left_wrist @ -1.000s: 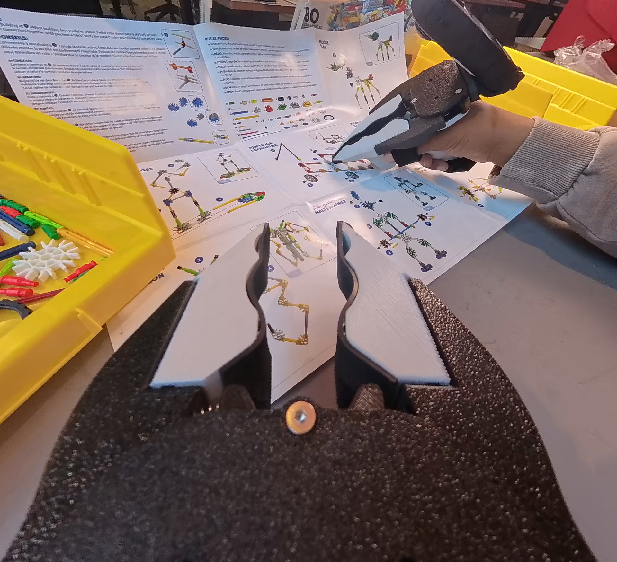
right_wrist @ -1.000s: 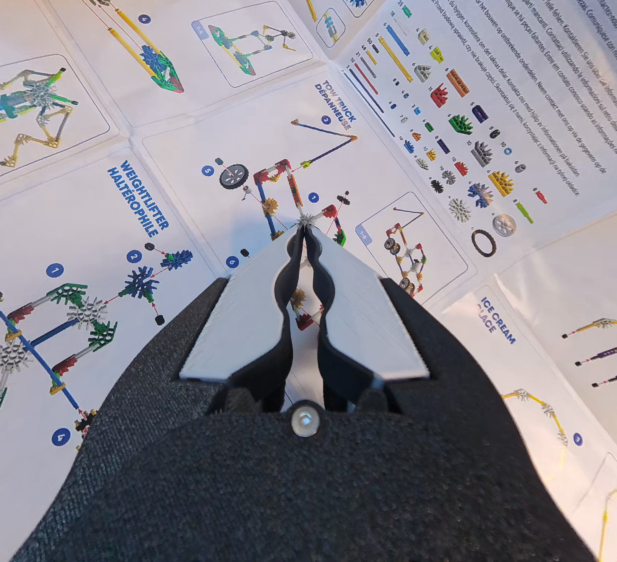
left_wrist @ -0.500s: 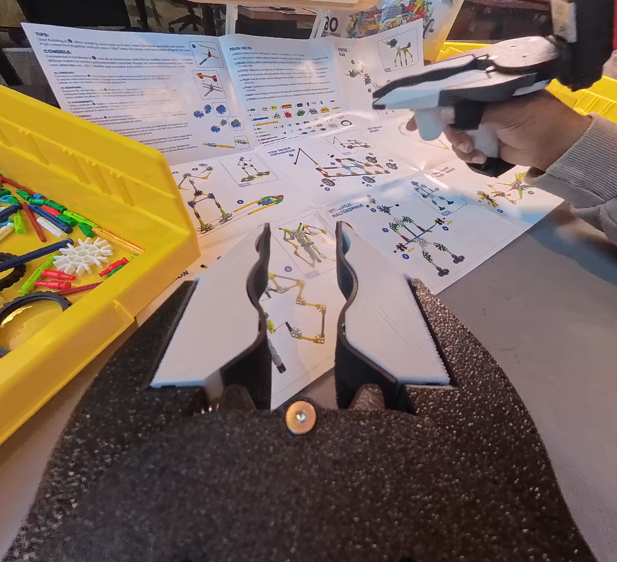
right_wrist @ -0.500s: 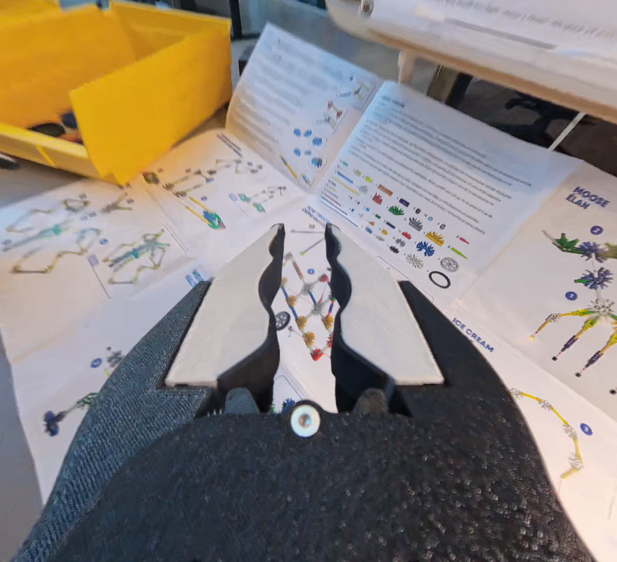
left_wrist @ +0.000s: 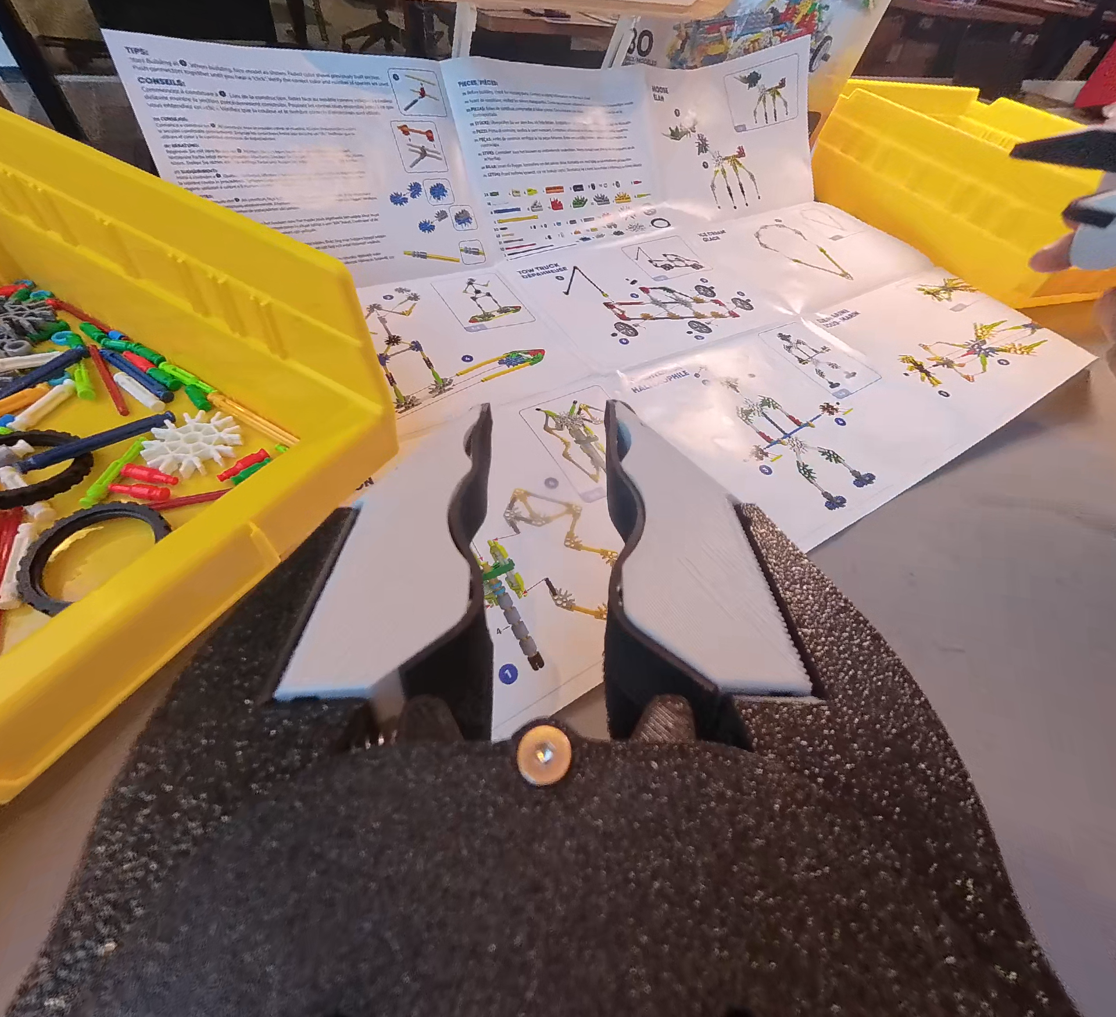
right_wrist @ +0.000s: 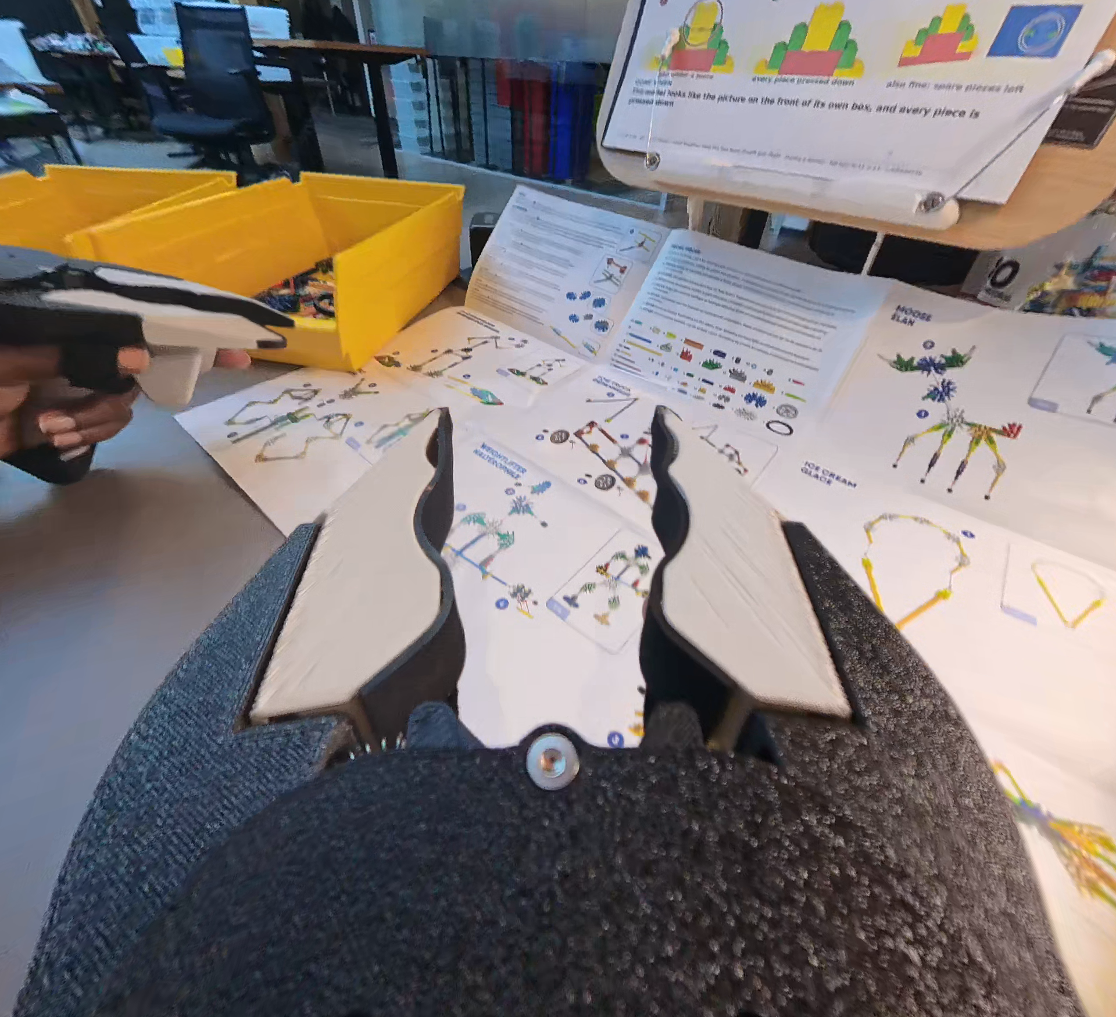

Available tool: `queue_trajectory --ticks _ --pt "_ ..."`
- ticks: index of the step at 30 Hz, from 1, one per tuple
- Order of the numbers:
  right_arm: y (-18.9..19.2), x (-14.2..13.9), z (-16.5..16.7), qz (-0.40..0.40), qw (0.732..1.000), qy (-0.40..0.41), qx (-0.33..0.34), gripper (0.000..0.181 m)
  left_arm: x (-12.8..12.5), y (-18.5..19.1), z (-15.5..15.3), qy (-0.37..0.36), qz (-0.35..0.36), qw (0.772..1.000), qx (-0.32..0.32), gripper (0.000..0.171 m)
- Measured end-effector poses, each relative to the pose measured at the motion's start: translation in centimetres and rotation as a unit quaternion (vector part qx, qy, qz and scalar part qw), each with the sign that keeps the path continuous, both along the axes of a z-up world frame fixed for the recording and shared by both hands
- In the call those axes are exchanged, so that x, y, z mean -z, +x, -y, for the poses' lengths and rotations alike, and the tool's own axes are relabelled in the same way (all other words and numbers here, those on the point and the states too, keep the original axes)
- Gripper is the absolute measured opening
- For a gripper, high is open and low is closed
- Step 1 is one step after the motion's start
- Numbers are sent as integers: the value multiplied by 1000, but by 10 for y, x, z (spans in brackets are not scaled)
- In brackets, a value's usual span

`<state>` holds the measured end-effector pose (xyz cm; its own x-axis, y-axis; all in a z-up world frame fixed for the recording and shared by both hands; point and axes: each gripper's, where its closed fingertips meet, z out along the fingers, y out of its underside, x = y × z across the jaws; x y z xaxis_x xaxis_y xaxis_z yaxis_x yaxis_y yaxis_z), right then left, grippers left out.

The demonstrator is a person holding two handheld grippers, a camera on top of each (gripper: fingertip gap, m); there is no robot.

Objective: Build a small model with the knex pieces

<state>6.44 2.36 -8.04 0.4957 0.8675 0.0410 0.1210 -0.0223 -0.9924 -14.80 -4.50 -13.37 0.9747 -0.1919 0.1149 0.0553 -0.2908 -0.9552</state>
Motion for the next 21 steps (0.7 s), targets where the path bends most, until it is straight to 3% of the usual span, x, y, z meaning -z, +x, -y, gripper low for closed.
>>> queue_trajectory --ticks 4,21 --pt "10 34 -10 32 999 -29 15 67 1 1 0 -2 -7 1000 -1 35" --pt "11 35 -13 15 999 -35 11 61 -9 0 2 16 -9 1000 -1 32"
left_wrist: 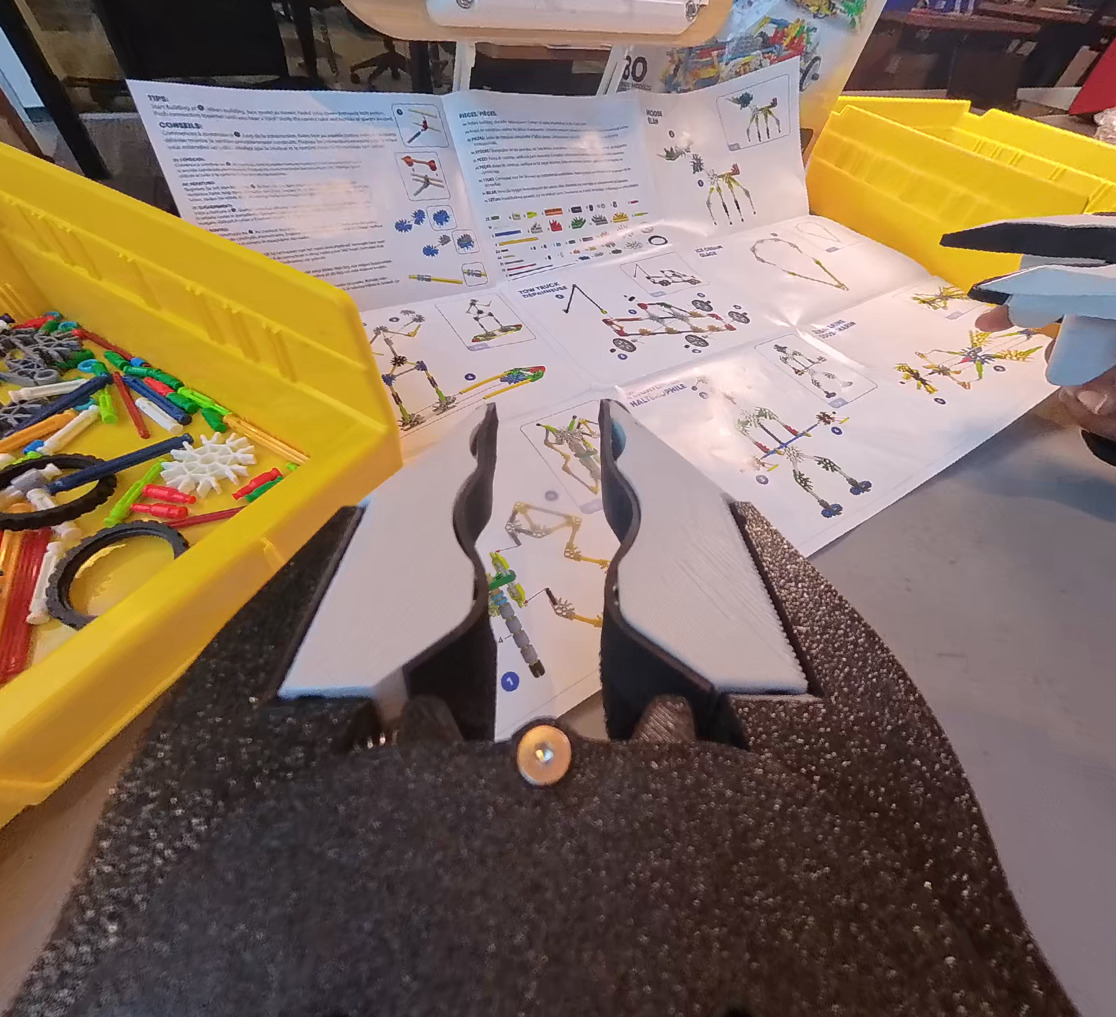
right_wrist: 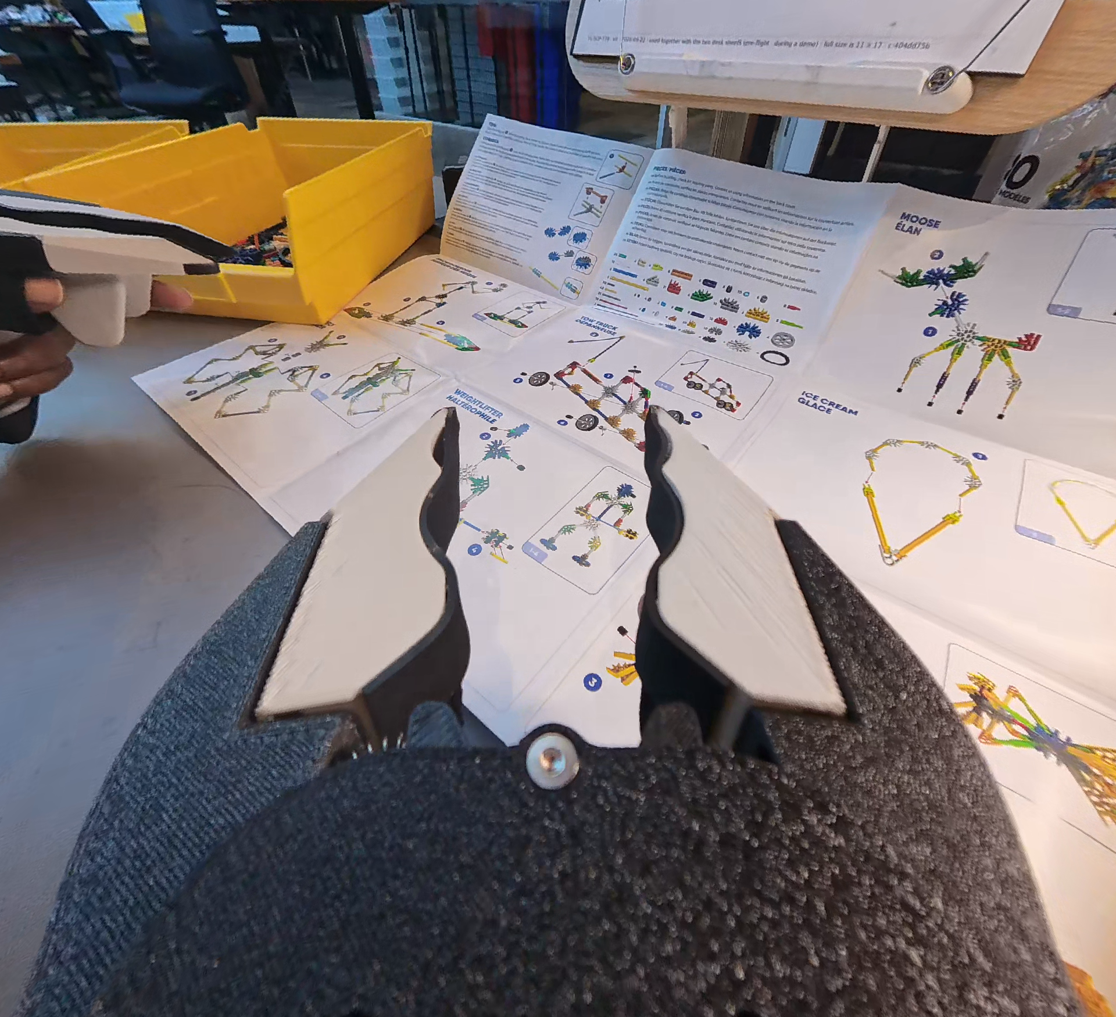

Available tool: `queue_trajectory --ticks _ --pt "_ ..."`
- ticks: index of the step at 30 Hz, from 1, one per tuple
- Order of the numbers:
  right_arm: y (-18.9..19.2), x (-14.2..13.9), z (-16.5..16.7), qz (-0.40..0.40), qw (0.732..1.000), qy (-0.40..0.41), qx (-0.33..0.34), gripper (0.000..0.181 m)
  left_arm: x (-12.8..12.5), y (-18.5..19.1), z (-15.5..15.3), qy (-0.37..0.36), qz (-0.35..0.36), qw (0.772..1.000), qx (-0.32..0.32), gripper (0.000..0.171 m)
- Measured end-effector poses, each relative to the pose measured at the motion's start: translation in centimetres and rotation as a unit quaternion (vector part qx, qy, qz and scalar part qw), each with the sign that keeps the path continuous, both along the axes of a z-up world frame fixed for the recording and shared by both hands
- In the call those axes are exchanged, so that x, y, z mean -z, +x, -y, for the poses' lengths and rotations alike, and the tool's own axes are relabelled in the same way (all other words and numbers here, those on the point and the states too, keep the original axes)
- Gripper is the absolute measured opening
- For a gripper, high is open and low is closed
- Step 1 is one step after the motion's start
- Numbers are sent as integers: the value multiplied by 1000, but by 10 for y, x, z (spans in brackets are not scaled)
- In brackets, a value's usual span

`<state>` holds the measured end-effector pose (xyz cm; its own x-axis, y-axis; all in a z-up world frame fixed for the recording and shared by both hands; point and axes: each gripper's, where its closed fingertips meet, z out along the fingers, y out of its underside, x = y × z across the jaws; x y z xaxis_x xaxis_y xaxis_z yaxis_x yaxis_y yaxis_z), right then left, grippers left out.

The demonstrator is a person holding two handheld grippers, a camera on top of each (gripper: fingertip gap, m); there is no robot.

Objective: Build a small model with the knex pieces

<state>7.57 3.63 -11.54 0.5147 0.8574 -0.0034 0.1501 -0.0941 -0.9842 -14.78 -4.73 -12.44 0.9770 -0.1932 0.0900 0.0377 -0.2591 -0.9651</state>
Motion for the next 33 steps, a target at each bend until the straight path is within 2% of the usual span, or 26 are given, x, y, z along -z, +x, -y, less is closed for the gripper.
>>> queue_trajectory --ticks 13,27,33 --pt "-1 3 1 19 1000 13 -4 61 8 13 -2 -11 -17 1000 20 35" --pt "-5 3 9 28 999 19 -18 62 9 12 -5 -13 -35 999 3 35" --pt "-3 -2 9 12 1000 12 -22 62 -4 8 -3 3 -51 999 -11 37"
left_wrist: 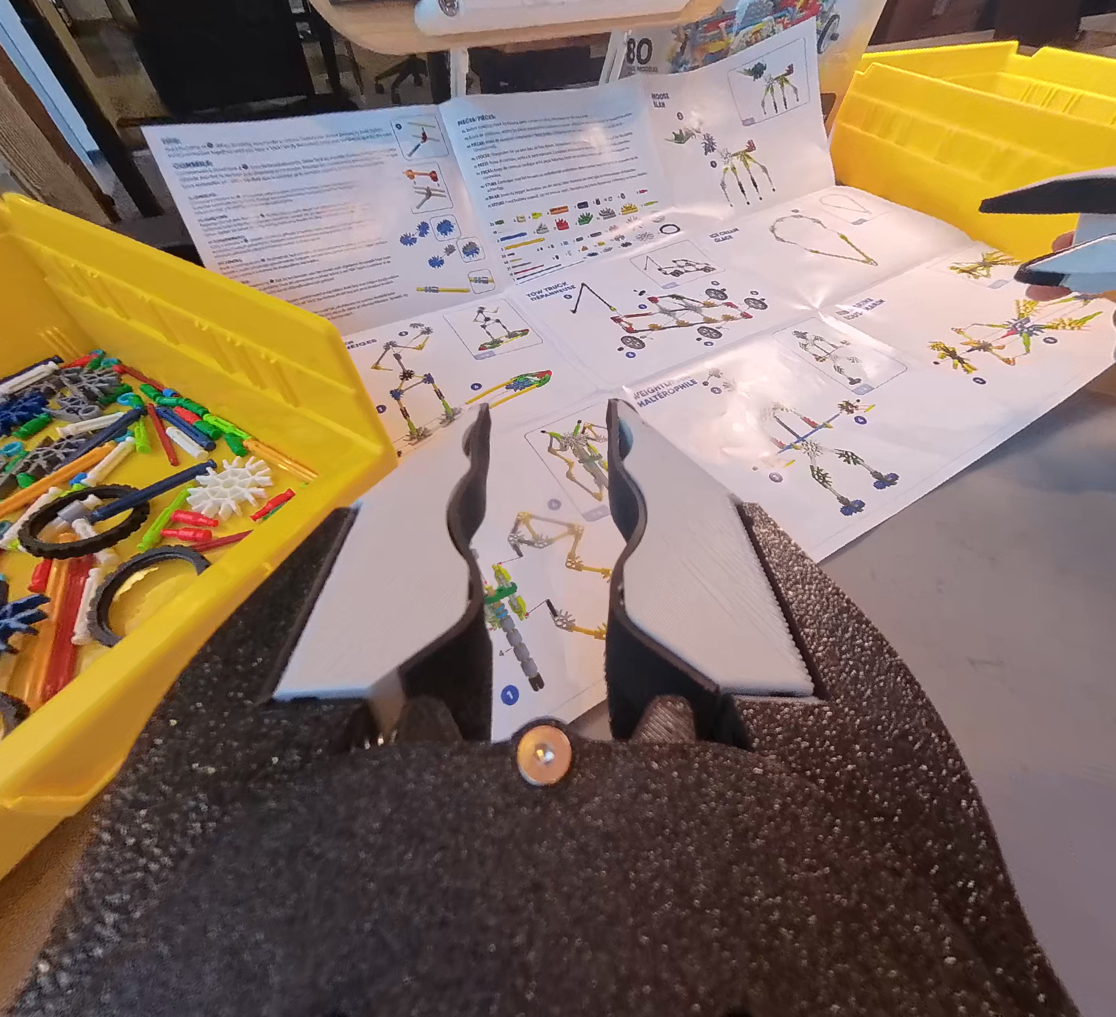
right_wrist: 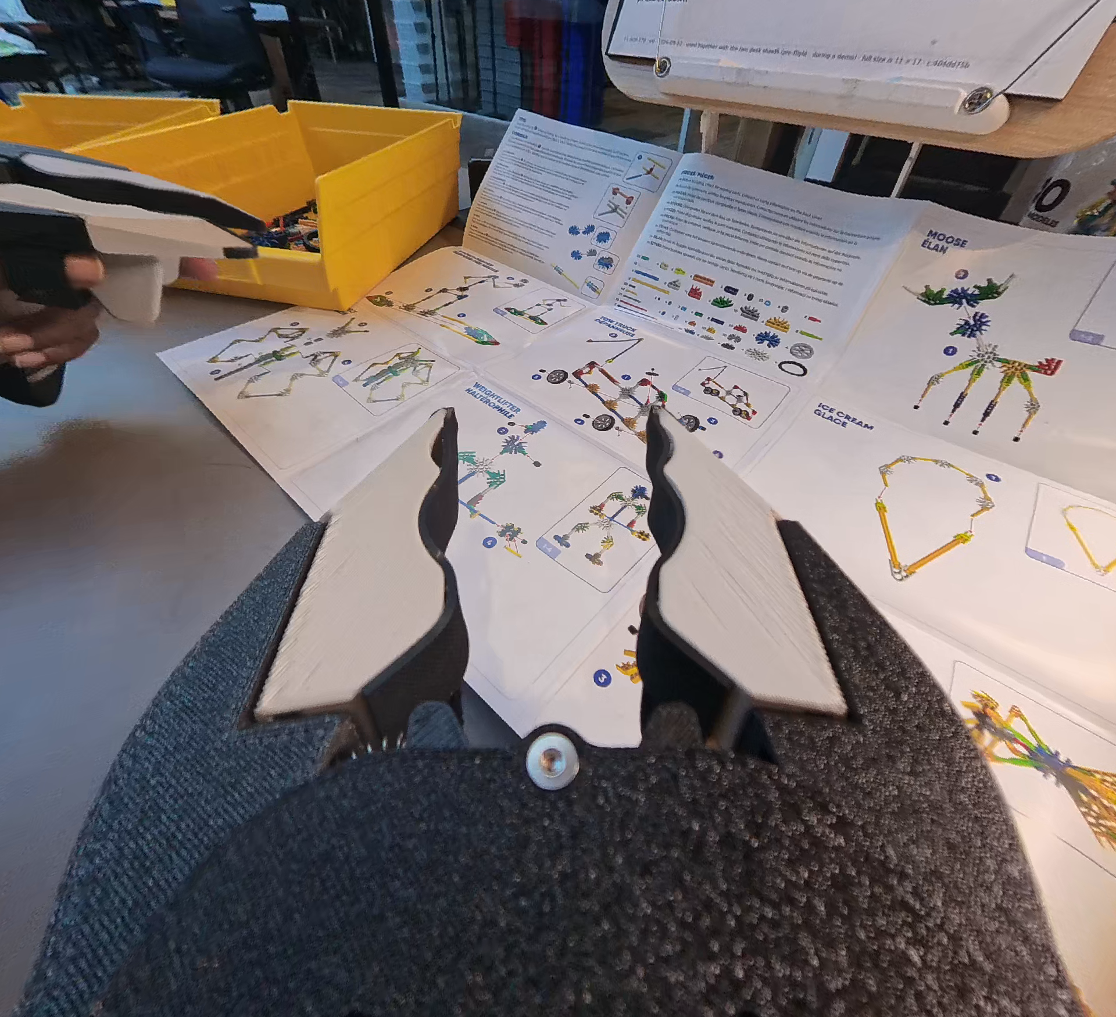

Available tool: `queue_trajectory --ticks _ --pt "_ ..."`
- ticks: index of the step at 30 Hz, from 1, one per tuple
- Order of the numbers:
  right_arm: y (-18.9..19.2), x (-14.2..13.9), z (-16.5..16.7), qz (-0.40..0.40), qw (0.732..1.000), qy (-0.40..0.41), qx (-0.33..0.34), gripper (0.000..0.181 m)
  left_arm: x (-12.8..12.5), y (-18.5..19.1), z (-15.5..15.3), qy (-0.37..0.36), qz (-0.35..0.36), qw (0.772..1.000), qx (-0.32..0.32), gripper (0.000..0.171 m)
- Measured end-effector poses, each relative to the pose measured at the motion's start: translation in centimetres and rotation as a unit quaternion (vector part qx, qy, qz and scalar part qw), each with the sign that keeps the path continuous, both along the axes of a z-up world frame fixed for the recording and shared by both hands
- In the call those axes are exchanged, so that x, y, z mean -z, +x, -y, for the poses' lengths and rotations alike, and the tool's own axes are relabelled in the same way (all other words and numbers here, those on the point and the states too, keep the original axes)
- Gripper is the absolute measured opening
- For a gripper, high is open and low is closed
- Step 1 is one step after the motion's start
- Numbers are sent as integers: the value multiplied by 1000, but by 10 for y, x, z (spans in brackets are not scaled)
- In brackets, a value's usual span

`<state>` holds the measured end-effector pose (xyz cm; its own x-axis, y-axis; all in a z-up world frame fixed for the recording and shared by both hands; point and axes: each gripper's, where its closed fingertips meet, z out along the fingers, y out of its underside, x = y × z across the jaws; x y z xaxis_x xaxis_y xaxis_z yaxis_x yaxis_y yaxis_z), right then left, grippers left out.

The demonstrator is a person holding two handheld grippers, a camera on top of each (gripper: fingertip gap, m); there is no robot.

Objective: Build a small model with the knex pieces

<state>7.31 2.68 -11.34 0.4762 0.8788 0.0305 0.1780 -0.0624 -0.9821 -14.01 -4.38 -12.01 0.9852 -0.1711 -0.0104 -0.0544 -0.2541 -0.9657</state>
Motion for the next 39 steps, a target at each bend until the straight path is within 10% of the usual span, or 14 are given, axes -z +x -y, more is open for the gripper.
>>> queue_trajectory --ticks 6,16,21,30,39 --pt "-3 12 -2 13 1000 -13 8 62 -59 -47 20 62 -30 996 -50 49" --pt "-6 18 -3 28 999 -2 16 61 -152 -268 54 -33 -103 979 -174 55" --pt "-9 18 -1 30 999 -3 16 60 -120 -320 16 -184 -125 966 -130 50" --pt "-7 16 2 46 998 31 22 56 21 -331 -43 -437 -189 879 -28 40" --pt "-6 21 -4 33 999 -1 20 53 22 -347 -91 -470 -367 801 -45 42"
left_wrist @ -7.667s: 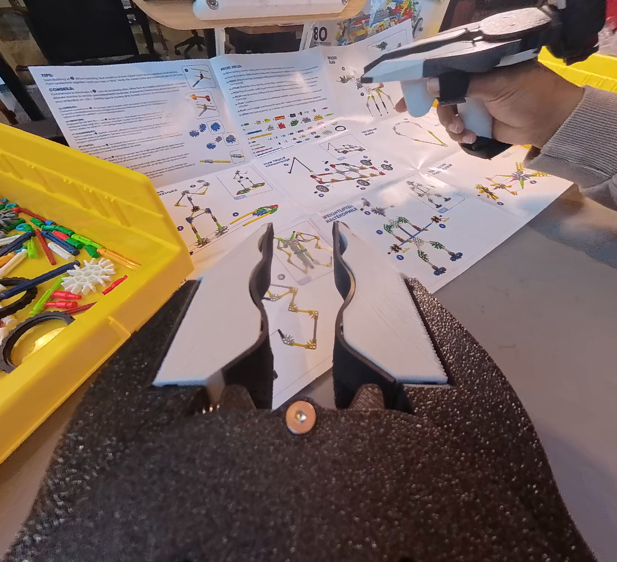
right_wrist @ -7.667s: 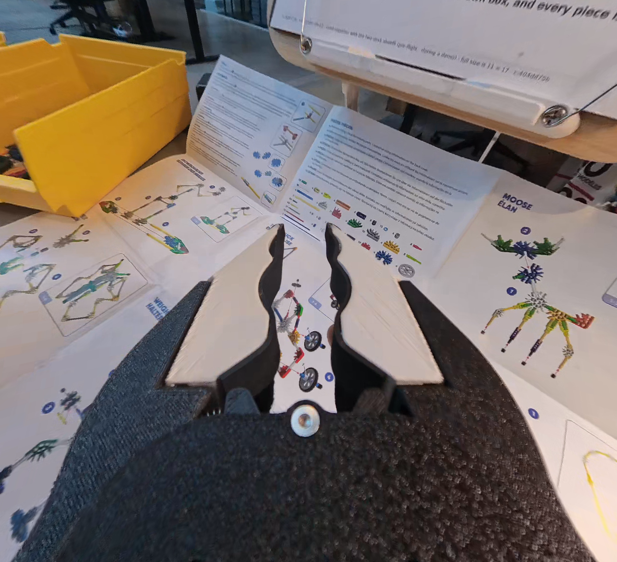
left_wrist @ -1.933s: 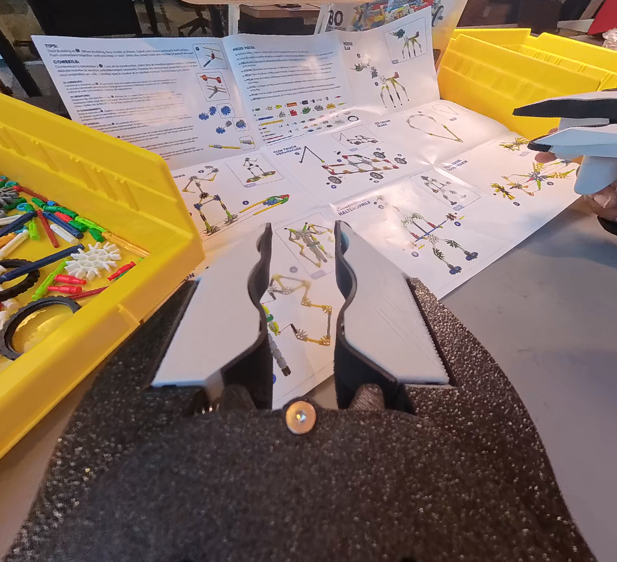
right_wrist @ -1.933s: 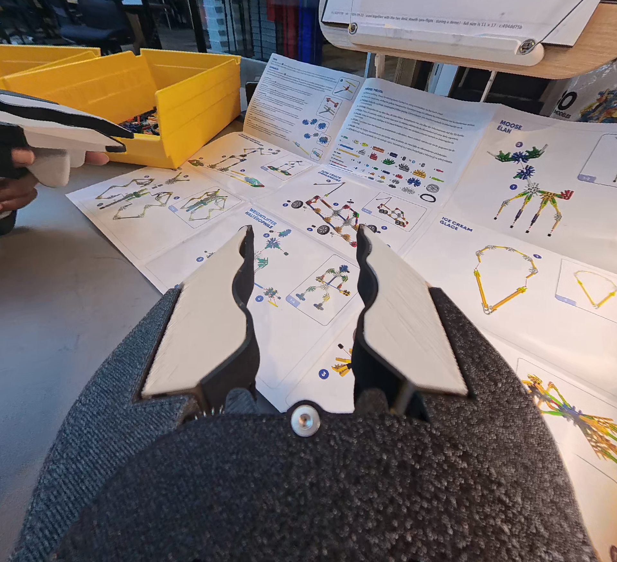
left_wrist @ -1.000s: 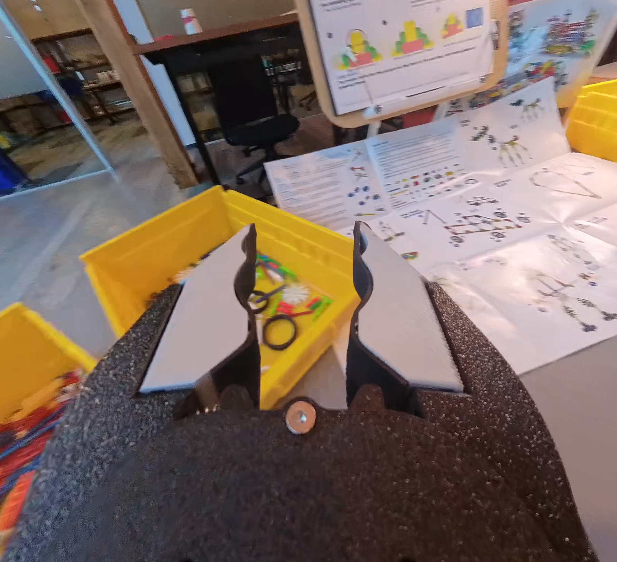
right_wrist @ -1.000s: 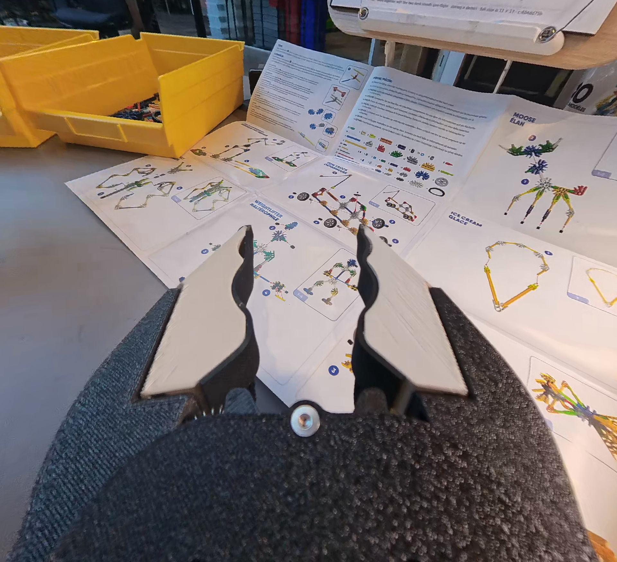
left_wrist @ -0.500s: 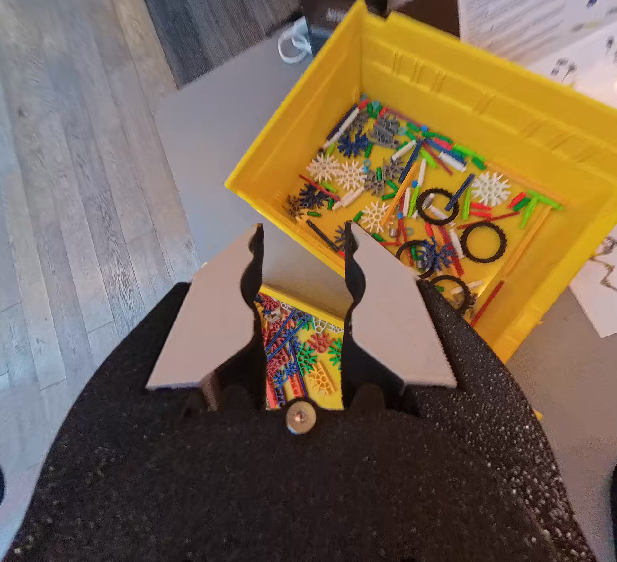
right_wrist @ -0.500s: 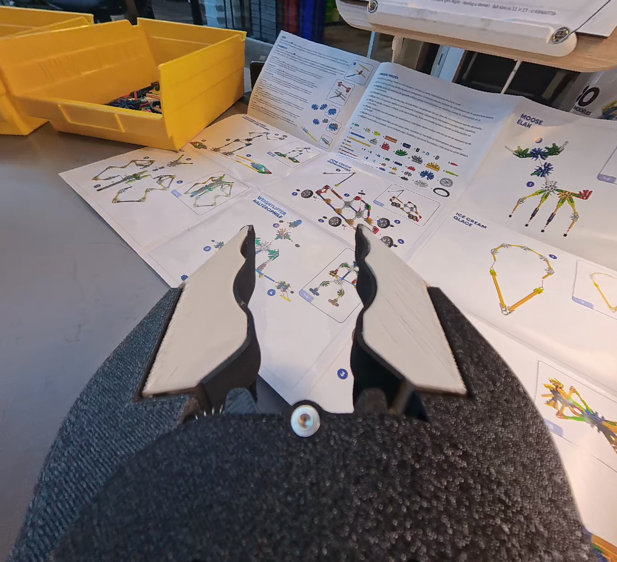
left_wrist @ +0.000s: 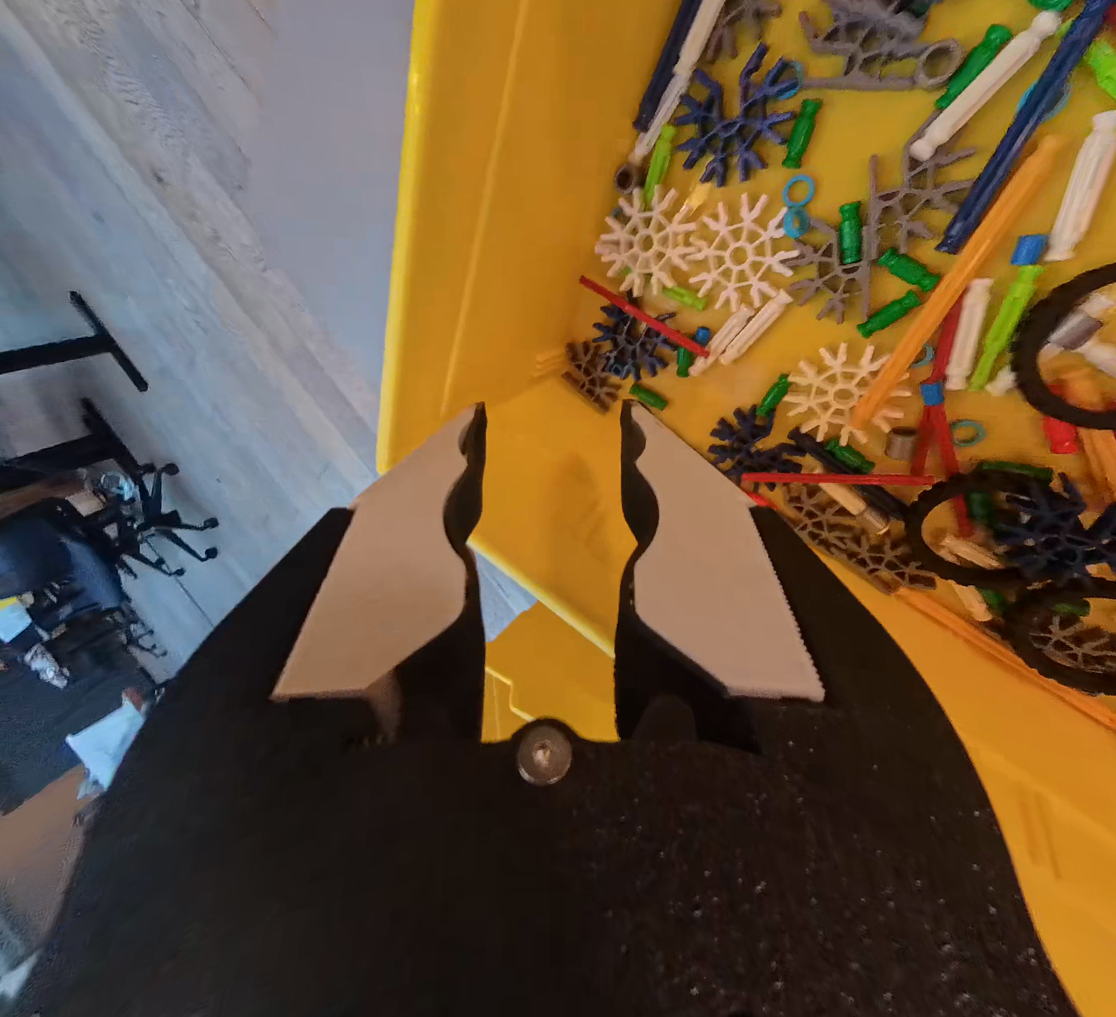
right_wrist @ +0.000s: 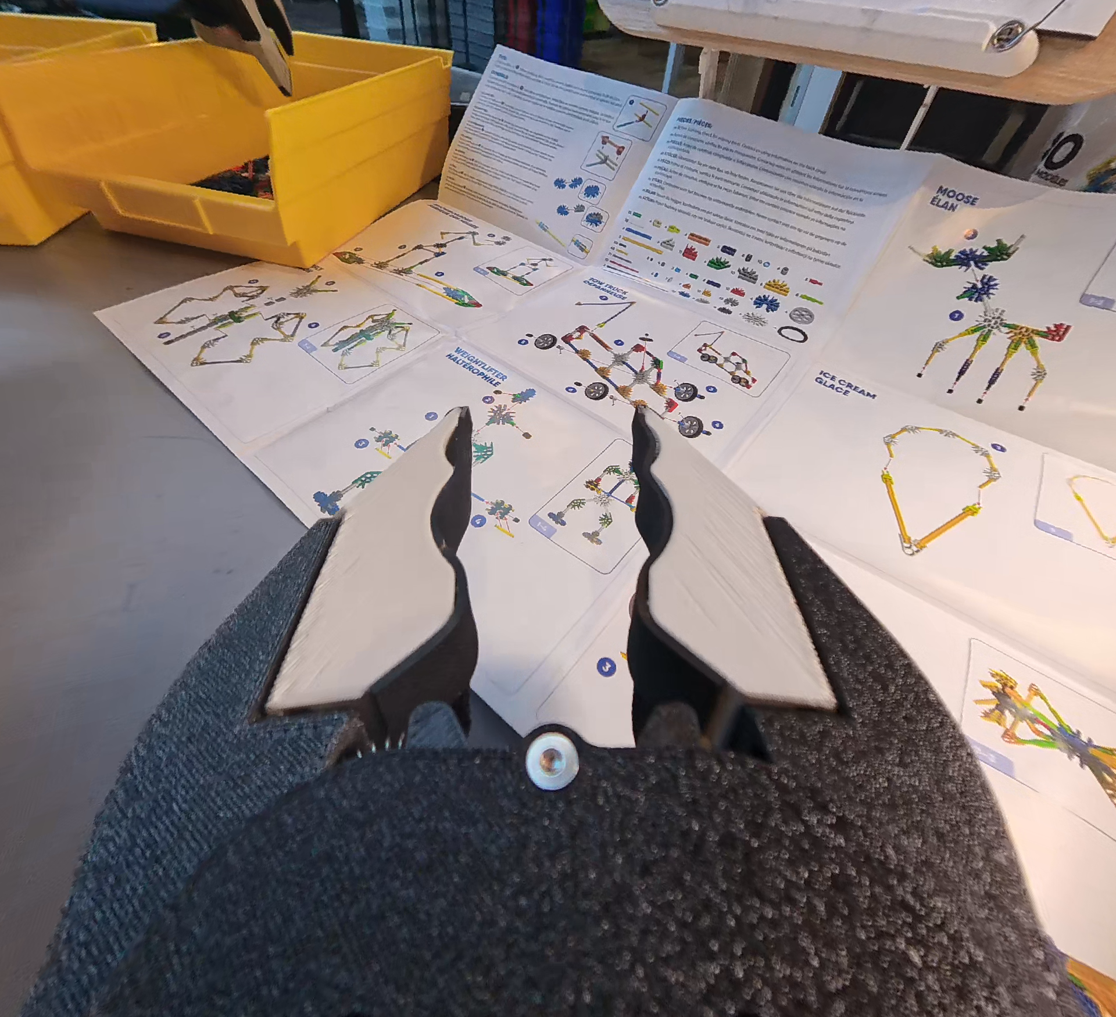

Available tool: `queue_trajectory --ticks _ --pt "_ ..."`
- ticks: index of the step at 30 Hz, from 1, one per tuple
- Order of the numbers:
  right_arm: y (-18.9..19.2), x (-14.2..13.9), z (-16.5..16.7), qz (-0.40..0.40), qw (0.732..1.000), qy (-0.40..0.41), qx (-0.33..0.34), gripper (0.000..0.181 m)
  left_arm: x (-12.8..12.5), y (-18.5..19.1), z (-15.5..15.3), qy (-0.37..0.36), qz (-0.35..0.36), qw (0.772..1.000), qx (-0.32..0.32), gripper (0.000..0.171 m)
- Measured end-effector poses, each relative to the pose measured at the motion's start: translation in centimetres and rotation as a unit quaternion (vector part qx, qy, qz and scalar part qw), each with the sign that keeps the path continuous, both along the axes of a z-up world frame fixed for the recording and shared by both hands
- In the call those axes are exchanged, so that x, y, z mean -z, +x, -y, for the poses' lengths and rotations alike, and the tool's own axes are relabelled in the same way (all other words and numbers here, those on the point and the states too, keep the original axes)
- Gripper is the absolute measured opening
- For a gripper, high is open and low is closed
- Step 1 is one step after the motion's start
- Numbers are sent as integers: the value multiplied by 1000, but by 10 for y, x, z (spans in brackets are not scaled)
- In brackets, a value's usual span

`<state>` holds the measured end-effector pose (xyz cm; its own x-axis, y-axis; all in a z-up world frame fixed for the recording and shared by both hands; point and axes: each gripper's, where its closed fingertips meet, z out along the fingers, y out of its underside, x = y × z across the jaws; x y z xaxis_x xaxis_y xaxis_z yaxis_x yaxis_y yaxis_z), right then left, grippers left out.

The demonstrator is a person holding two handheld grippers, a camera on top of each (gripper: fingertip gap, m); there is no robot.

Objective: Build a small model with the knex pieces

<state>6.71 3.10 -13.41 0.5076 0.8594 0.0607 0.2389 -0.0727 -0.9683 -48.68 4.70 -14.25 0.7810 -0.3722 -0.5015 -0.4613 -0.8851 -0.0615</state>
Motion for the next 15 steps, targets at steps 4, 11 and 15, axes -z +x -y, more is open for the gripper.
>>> queue_trajectory --ticks 4,11,15 --pt "-1 -1 -2 -10 1000 -12 -3 52 26 41 -15 -43 92 994 51 42" --pt "-1 -1 -3 -18 1000 -22 -7 52 58 57 -24 -93 167 981 43 46" --pt "-3 0 -3 -17 999 -25 -11 51 62 65 -21 -104 231 967 8 31"
